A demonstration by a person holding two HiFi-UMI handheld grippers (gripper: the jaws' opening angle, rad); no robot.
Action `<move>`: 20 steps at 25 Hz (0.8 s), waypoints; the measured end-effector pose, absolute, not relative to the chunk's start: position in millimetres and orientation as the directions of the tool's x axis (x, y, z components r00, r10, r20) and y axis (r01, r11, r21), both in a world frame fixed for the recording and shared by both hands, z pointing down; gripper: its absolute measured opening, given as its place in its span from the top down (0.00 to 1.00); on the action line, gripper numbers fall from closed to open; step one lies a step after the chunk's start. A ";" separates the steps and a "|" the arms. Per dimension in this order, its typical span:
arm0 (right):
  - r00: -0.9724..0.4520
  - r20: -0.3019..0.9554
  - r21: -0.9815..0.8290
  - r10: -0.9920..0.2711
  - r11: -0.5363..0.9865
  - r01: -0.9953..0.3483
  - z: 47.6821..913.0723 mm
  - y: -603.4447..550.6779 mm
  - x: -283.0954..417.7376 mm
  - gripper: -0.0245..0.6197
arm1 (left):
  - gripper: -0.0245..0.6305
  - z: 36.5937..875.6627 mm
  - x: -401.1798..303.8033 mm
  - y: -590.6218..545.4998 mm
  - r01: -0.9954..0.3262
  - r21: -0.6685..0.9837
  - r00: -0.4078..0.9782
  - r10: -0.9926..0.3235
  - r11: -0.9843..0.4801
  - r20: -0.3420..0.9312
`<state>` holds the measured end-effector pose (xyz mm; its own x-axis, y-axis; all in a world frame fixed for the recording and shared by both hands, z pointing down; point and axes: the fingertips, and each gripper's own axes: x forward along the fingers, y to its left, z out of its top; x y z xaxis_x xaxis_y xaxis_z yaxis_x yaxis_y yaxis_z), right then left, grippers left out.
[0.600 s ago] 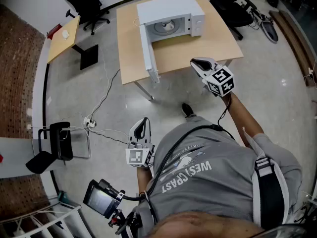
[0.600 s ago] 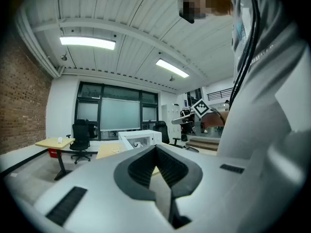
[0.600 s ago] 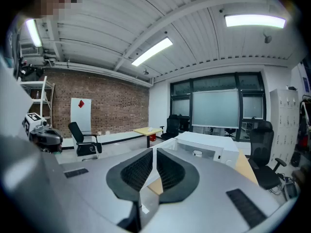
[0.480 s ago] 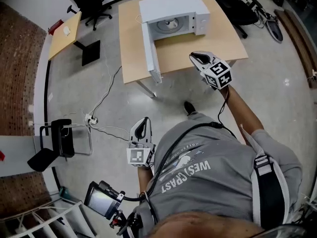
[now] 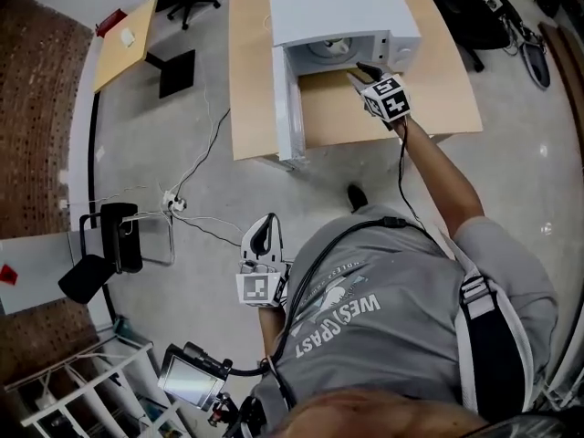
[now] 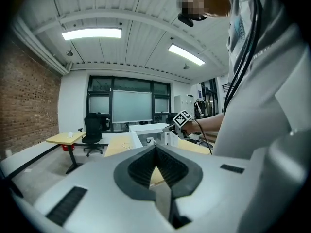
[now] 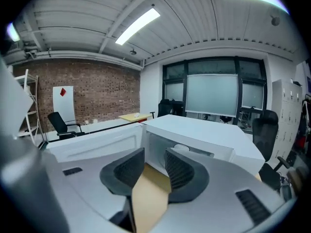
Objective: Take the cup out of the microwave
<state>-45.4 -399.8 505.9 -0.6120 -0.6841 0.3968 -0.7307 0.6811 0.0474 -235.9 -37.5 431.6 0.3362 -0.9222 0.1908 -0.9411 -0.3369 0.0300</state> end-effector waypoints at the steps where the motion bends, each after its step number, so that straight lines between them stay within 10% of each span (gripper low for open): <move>1: -0.600 0.413 0.051 -0.685 0.676 -0.736 517.1 -420.3 -44.7 0.78 | 0.90 434.6 -234.3 -45.5 -0.944 0.029 0.326 -0.922 -0.328 0.207; 20: -0.497 0.683 -0.031 -0.536 0.658 -0.752 699.2 -611.9 -65.1 0.78 | 0.90 453.3 -230.9 -153.7 -0.979 0.066 0.203 -0.911 -0.192 0.359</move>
